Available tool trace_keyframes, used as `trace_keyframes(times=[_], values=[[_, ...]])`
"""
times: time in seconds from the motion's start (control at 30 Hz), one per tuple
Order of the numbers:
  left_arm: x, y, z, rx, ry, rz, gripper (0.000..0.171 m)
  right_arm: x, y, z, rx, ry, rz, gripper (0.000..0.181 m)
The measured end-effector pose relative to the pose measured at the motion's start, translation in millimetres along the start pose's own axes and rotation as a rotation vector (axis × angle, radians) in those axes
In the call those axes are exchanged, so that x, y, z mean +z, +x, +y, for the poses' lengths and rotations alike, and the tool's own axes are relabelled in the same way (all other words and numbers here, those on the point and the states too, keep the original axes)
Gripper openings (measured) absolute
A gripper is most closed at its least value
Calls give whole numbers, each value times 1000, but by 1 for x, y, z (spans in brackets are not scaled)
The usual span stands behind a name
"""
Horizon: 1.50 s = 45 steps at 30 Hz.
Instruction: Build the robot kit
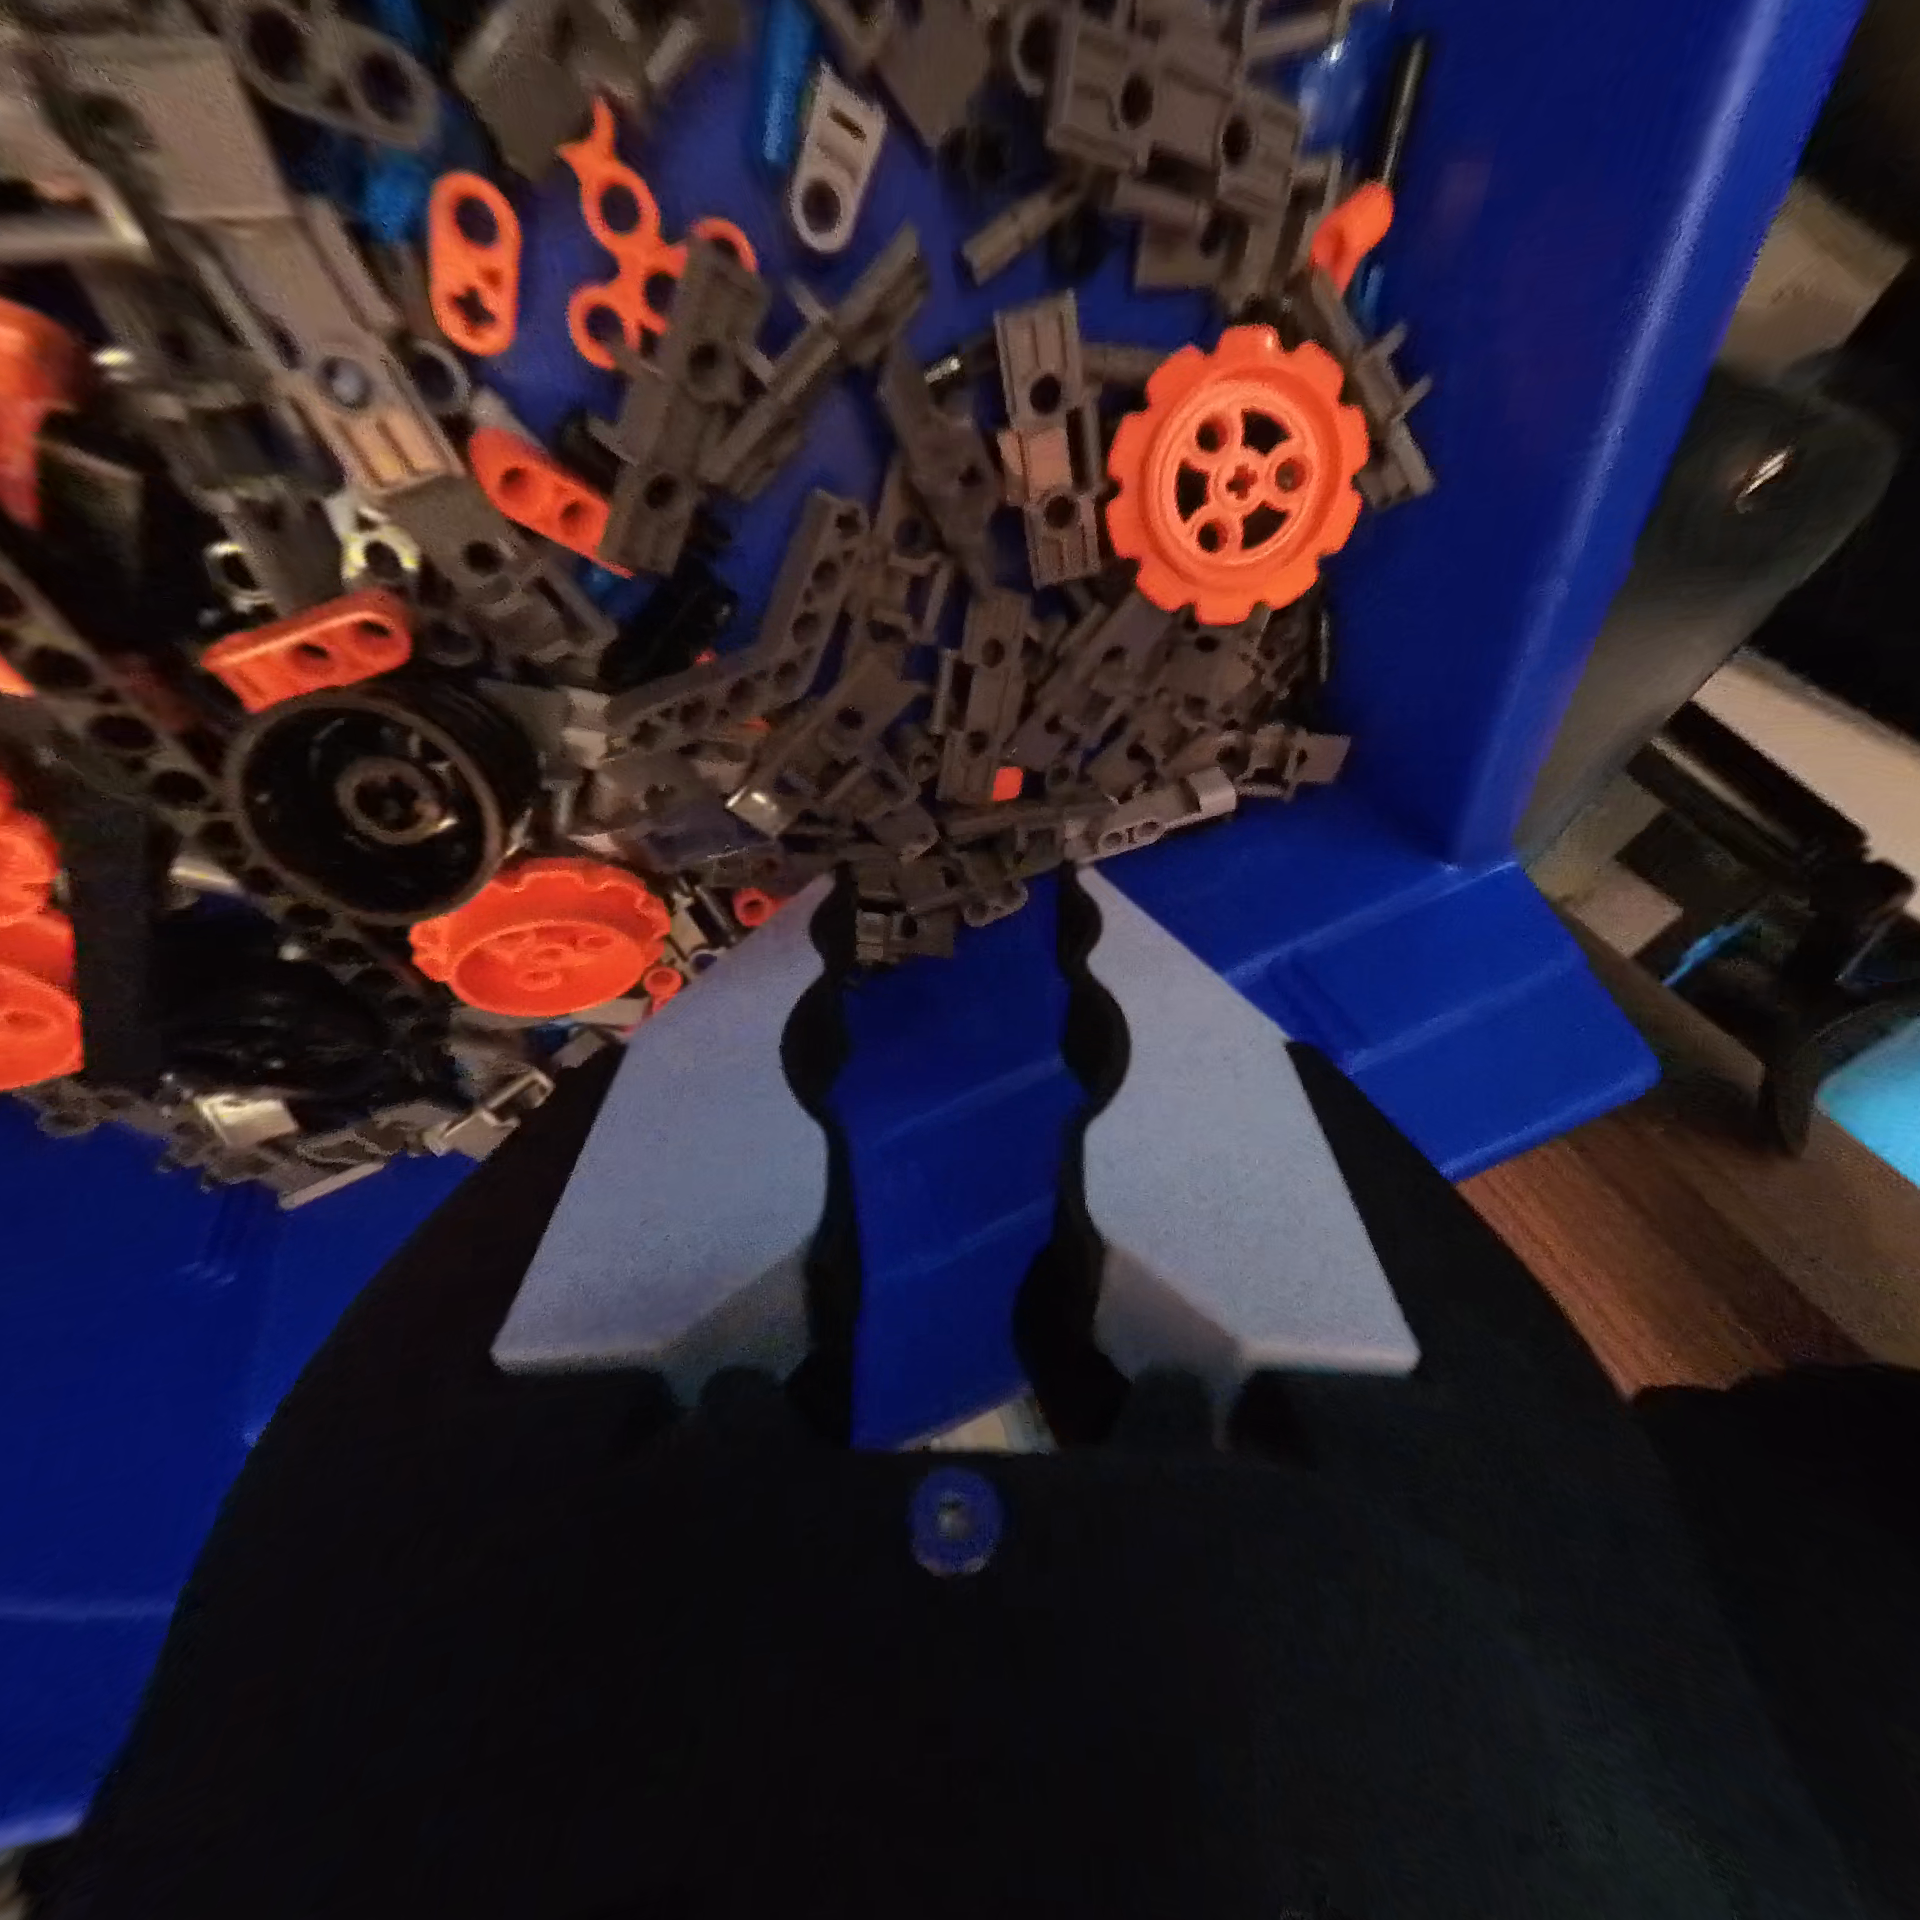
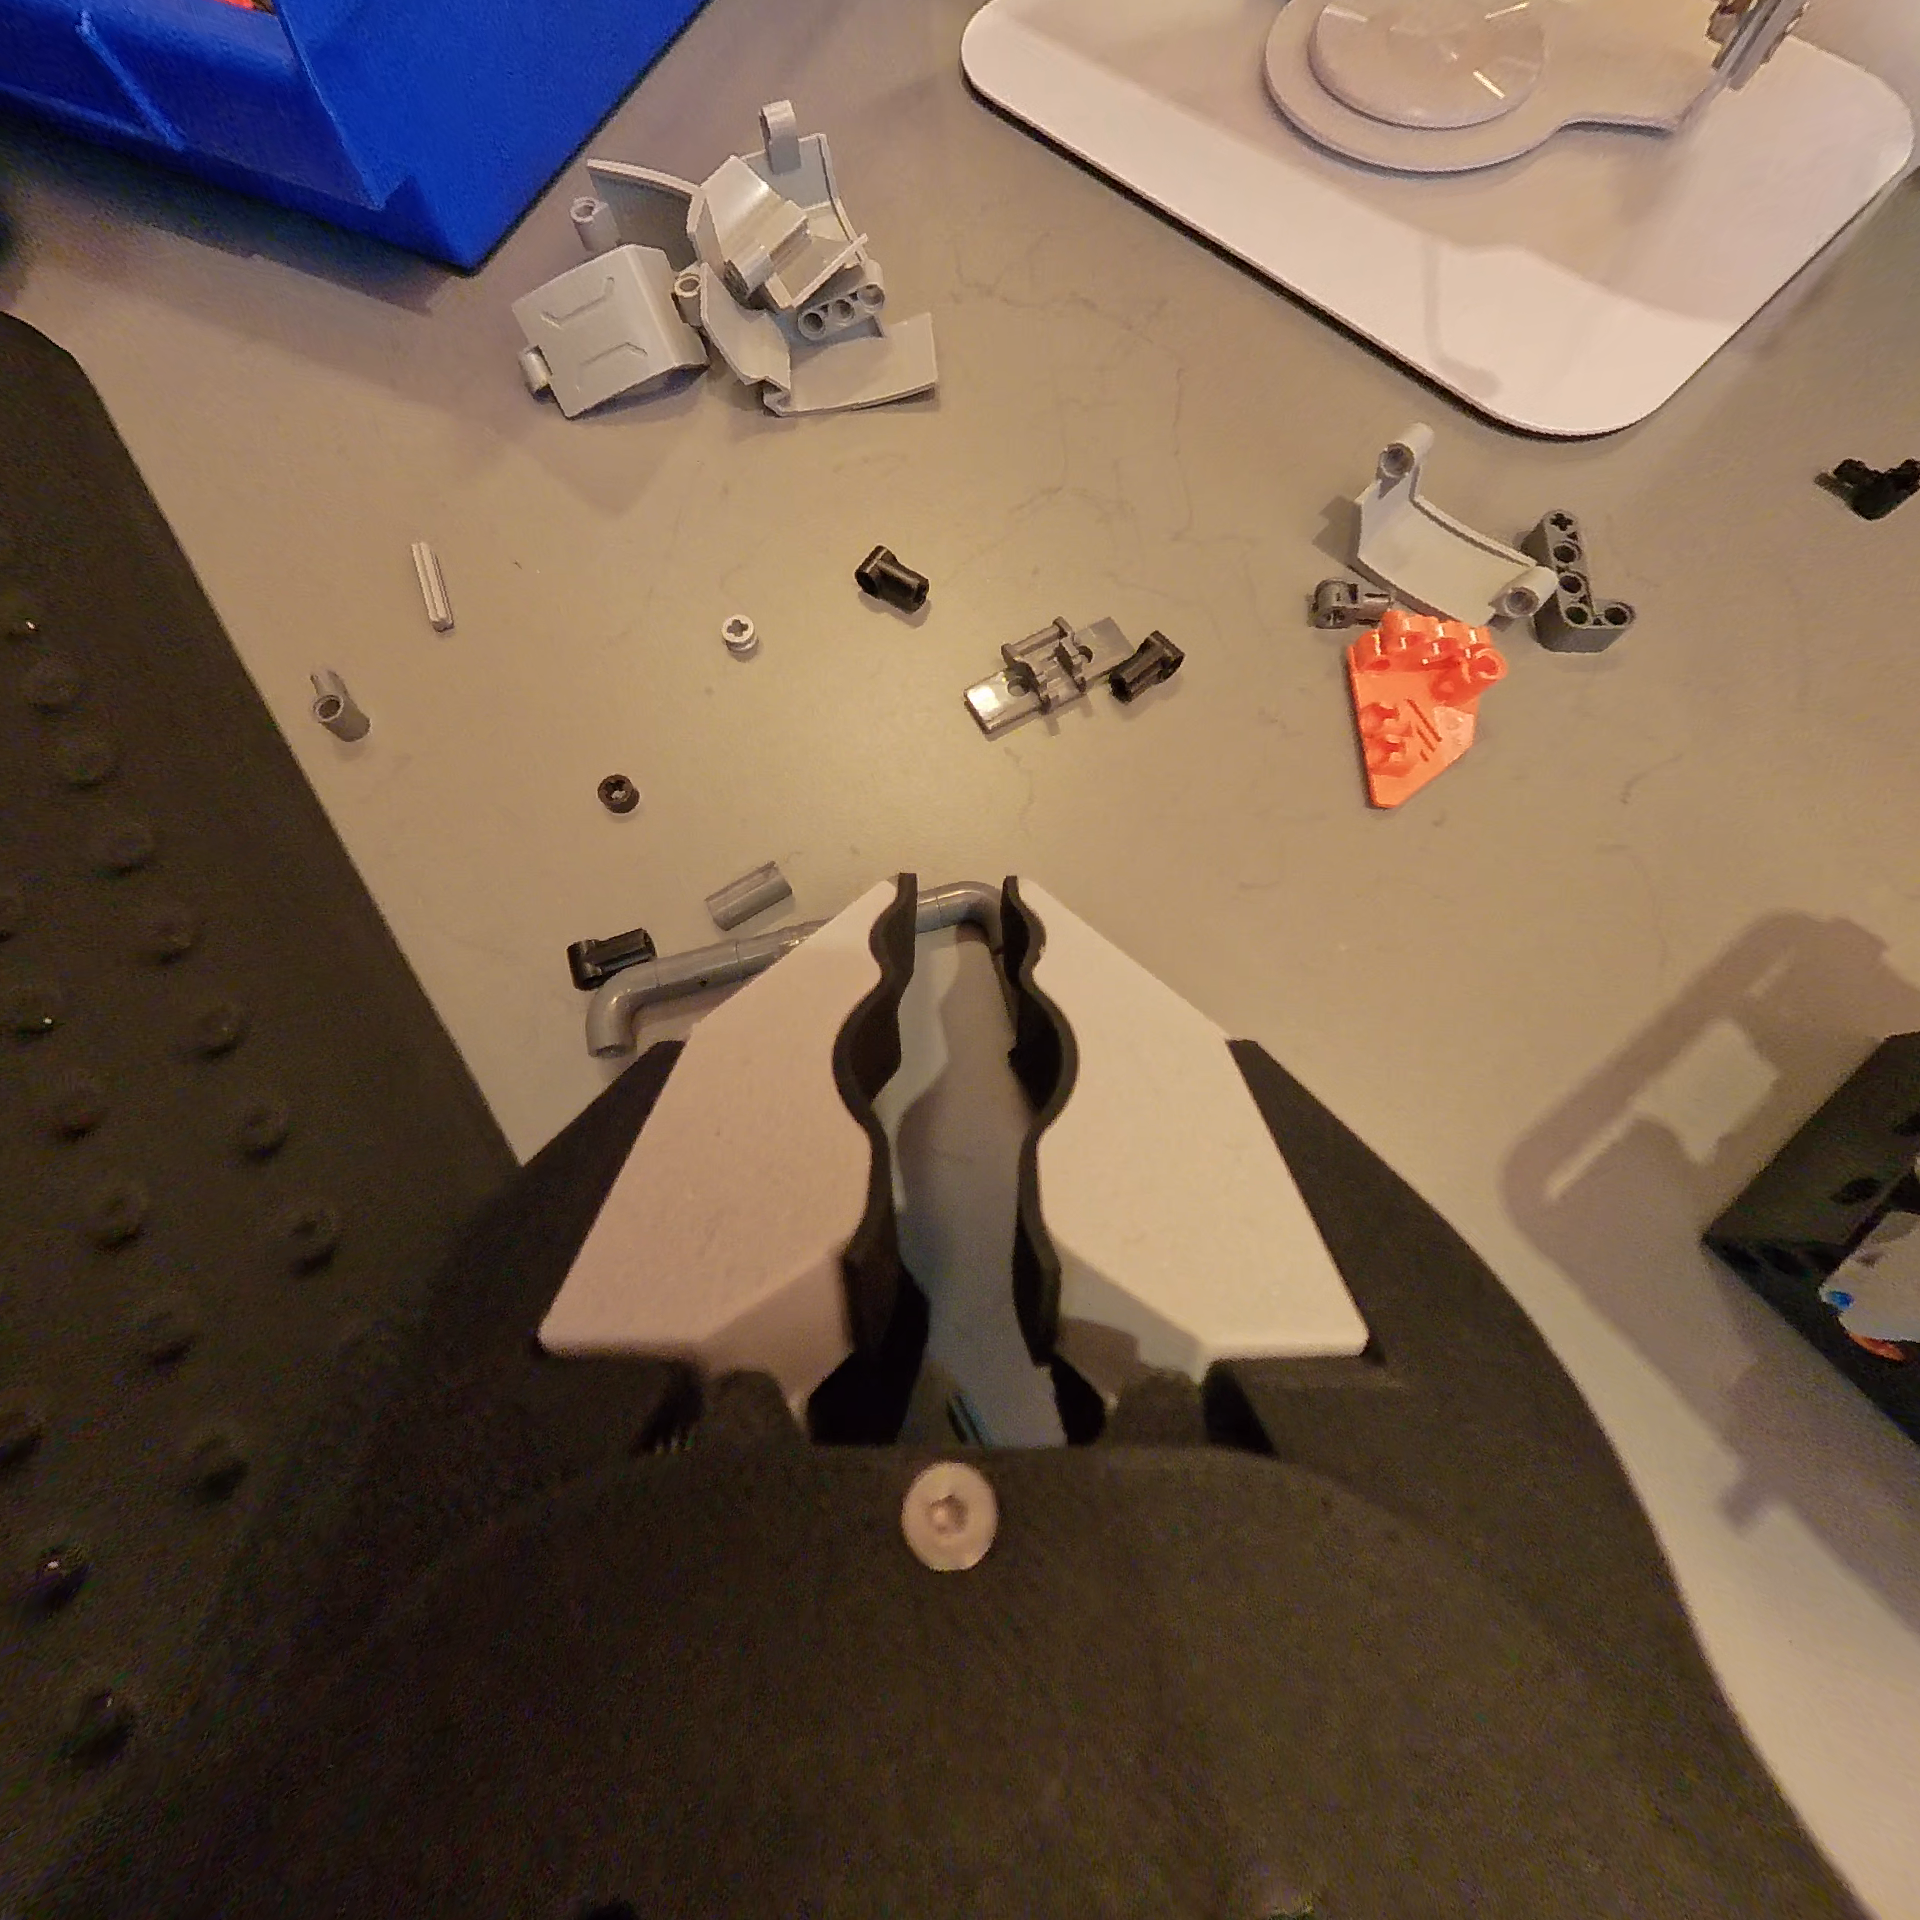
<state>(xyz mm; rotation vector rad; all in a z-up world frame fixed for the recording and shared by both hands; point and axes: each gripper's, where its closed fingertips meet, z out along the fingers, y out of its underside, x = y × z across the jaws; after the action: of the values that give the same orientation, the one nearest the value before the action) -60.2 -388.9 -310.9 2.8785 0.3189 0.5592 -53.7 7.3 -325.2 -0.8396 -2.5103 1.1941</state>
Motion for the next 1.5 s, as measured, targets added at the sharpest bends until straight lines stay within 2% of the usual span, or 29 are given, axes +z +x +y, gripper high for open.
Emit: trace_keyframes(times=[0.07, 0.13, 0.23, 0.27, 0.33, 0.4, 0.53, 0.57, 0.63, 0.8, 0.87, 0.93, 1.03, 1.13, 1.2, 1.27, 1.43, 1.5], values=[[13, 6, 2, 37, -64, 21, 41, 0, 1, 0, 4, 4, 4, 13], [23, 12, 6, 99, -134, 25, 31, 0, 1, 0, 4, 4, 7, 13], [24, 24, -5, 138, -105, 42, 32, 0, 1, 1, -5, -4, 10, 13], [24, 22, -6, 142, -105, 17, 24, 0, 1, 1, -4, -4, 11, 13], [25, 20, -8, 120, -99, 20, 19, 0, 2, 1, -4, -4, 14, 12], [21, 18, -22, 95, -17, 25, 18, 1, 2, 1, -5, -5, 15, 12], [-1, 0, -58, 15, 237, -6, 18, 1, 2, 1, -4, -5, 16, 12], [-8, 1, -62, 7, 289, 28, 18, 1, 2, 1, -3, -5, 15, 12], [-21, -5, -58, -4, 326, 30, 18, 1, 2, 1, -3, -5, 15, 12], [-53, -52, -19, -126, 319, -112, 22, 1, 2, 1, -4, -6, 16, 13], [-62, -57, -7, -163, 327, -102, 24, 1, 2, 1, -3, -6, 17, 13], [-61, -63, 9, -212, 268, -119, 36, 1, 2, 1, -2, -6, 17, 13], [-49, -65, 22, -235, 193, -107, 37, 1, 2, 1, -3, -7, 17, 13], [-39, -53, 23, -196, 149, -76, 33, 1, 2, 1, -2, -7, 16, 13], [-32, -59, 25, -216, 123, -95, 33, 1, 2, 1, -3, -7, 18, 13], [-23, -59, 20, -240, 135, -56, 33, 1, 2, 1, -2, -7, 17, 13], [-11, -69, 3, -264, 150, -101, 39, 1, 2, 1, -5, -7, 21, 14], [-8, -59, -11, -227, 190, -66, 39, 1, 2, 1, -4, -7, 21, 14]])
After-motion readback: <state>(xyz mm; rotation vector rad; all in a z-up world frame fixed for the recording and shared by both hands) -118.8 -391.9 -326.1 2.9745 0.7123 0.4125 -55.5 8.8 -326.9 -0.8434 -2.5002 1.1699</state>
